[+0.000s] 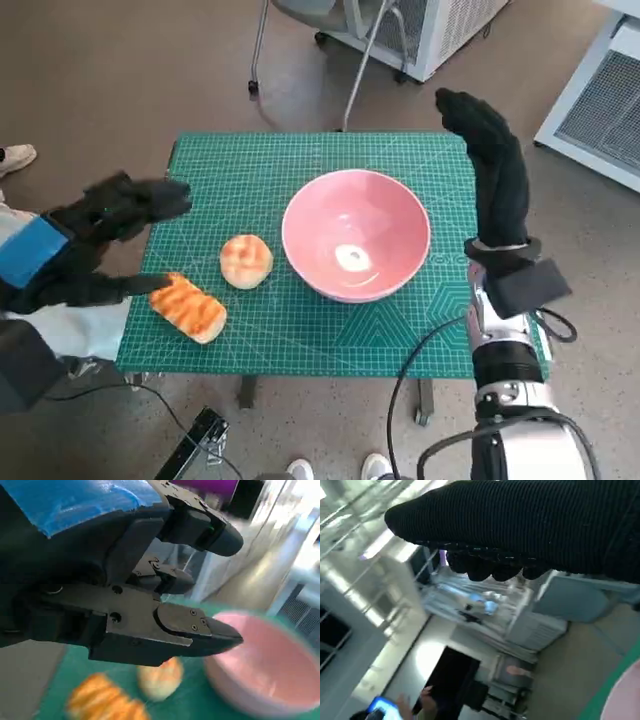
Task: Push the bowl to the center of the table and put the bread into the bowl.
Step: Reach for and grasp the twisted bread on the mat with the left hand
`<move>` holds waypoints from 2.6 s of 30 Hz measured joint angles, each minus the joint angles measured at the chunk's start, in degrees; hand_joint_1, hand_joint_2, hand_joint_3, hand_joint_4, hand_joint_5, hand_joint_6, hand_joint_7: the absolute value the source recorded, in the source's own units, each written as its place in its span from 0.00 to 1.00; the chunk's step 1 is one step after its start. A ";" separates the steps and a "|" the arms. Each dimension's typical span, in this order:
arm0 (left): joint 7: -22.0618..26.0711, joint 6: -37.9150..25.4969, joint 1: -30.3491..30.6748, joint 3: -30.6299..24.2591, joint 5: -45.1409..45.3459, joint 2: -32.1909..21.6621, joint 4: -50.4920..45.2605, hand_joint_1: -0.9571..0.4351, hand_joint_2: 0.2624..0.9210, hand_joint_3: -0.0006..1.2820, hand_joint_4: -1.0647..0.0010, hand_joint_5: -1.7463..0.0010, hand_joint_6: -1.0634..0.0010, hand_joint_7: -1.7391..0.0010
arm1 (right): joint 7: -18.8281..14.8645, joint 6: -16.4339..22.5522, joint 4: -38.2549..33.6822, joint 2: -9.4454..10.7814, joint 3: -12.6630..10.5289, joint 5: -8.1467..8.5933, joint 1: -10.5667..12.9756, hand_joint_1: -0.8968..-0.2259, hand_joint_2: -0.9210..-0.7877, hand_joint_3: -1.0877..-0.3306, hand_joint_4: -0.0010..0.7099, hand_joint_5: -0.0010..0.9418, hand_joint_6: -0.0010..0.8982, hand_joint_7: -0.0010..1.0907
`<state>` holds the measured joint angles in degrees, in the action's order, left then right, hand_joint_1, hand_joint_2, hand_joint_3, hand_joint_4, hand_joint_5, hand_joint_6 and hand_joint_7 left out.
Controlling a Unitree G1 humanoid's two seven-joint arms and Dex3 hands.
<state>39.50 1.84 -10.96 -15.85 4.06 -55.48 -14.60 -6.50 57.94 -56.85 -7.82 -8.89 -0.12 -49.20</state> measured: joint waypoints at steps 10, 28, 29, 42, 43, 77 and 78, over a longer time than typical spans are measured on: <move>1.09 4.19 0.96 3.49 4.96 -1.96 2.02 0.73 0.87 0.00 0.61 1.00 0.53 0.95 | -2.74 0.00 0.83 0.46 0.76 2.24 1.11 0.55 0.00 0.38 0.50 0.01 0.06 0.72; 0.85 9.66 -0.59 13.23 16.04 -2.60 6.96 0.72 0.86 0.00 0.62 1.00 0.50 0.98 | -4.17 -1.35 1.84 0.62 1.37 2.71 1.67 0.53 0.00 0.38 0.49 0.01 0.03 0.74; 0.80 9.90 -0.86 13.94 16.80 -2.60 7.42 0.72 0.86 0.00 0.62 1.00 0.50 0.98 | -4.17 -1.41 1.96 0.62 1.39 2.69 1.73 0.53 0.00 0.38 0.49 0.01 0.03 0.74; 2.50 8.73 -4.72 20.49 25.03 -2.61 11.20 0.69 0.86 0.00 0.66 1.00 0.50 0.99 | -3.86 -1.48 2.41 0.26 1.89 2.19 2.49 0.53 0.00 0.37 0.49 0.01 0.03 0.75; 2.71 8.50 -4.97 20.95 25.63 -2.61 11.45 0.69 0.86 0.00 0.66 1.00 0.50 0.99 | -3.85 -1.48 2.48 0.23 1.91 2.19 2.53 0.53 0.00 0.37 0.49 0.01 0.03 0.75; -0.21 10.37 -12.99 28.07 31.47 -0.01 21.19 0.69 1.00 0.12 0.49 0.19 0.43 0.37 | -6.22 -2.50 4.38 0.31 1.87 5.73 4.55 0.55 0.00 0.37 0.48 0.00 0.01 0.76; 0.41 10.62 -13.01 27.30 29.73 -0.02 21.09 0.69 1.00 0.11 0.50 0.20 0.41 0.38 | -6.24 -2.51 4.39 0.32 1.88 5.77 4.67 0.55 0.00 0.37 0.48 0.00 0.01 0.76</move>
<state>39.91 12.47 -23.97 11.44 33.79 -55.50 6.49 -12.74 55.43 -52.46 -7.50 -7.01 5.65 -44.53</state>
